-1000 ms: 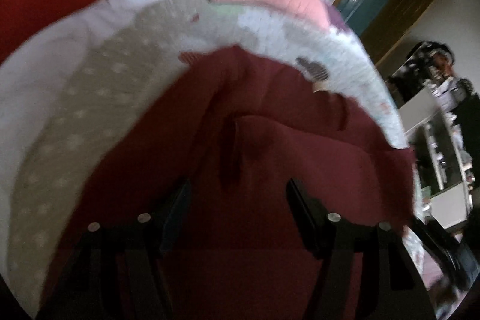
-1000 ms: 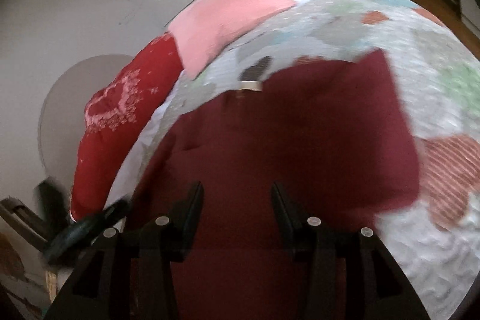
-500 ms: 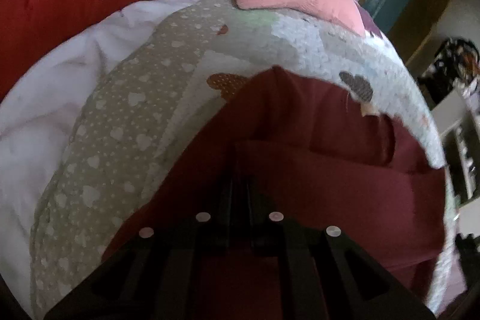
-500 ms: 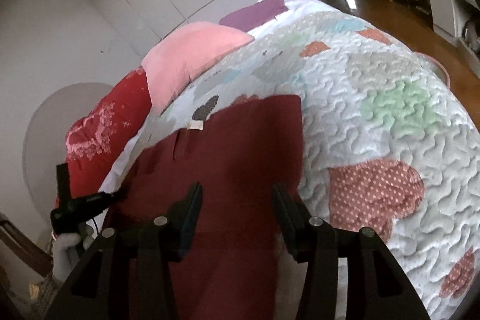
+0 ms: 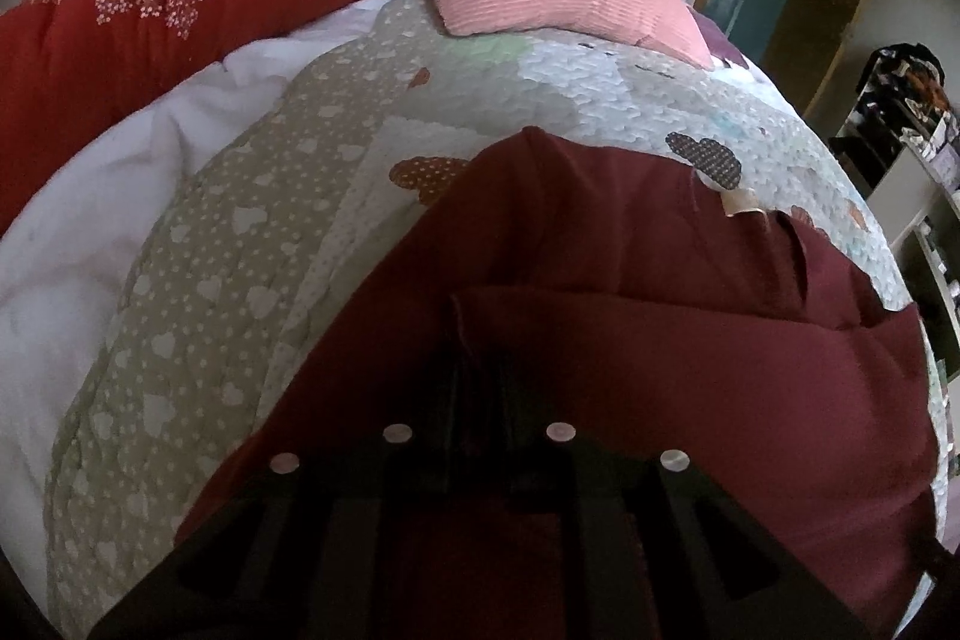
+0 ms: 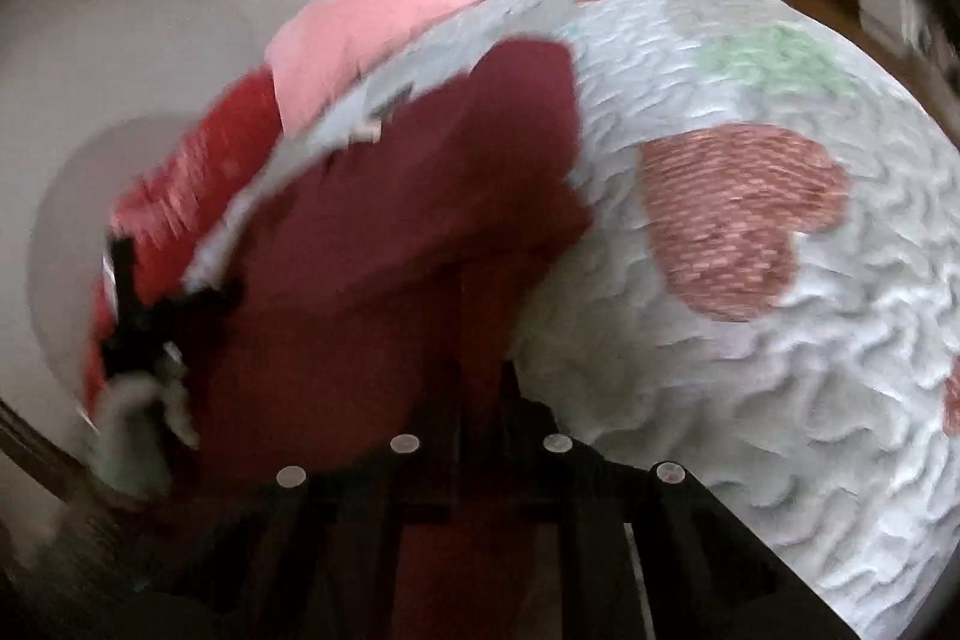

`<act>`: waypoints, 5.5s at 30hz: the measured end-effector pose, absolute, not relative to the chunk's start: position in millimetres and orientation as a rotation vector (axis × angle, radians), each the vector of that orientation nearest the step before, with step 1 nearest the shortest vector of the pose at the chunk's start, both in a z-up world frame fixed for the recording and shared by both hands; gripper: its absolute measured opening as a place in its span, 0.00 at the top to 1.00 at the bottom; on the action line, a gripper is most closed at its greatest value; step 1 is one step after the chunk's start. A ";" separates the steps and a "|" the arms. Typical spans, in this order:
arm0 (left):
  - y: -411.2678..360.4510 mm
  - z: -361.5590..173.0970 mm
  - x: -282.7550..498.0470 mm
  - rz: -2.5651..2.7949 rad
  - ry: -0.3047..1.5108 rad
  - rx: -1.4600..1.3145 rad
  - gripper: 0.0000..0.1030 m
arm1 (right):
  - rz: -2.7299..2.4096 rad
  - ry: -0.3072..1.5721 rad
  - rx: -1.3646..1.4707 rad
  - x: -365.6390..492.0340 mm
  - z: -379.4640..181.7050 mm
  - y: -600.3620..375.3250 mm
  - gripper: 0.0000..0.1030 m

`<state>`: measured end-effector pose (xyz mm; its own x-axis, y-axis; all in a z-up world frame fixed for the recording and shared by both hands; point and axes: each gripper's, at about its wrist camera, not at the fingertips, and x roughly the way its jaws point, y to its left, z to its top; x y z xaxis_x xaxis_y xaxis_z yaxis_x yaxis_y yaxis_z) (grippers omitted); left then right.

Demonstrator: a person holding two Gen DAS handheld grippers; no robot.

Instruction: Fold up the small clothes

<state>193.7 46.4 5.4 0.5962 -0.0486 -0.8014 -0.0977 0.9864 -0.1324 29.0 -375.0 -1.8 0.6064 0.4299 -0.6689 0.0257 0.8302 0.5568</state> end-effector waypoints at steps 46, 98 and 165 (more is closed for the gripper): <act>144.5 76.3 -27.0 0.197 0.791 -0.298 0.60 | 0.230 0.753 0.184 -22.9 60.2 -272.5 0.48; 111.4 81.7 -6.6 -0.080 0.826 -0.453 0.47 | 0.182 0.777 0.409 100.2 58.0 -353.2 0.92; 49.2 8.1 57.4 -0.087 1.014 -0.214 0.41 | 0.118 0.819 0.285 20.7 28.4 -354.9 0.59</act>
<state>57.4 49.2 8.1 0.5271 -0.1709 -0.8324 -0.0271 0.9757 -0.2175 20.7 -354.9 28.4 0.6788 0.2130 -0.7027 0.0062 0.9553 0.2956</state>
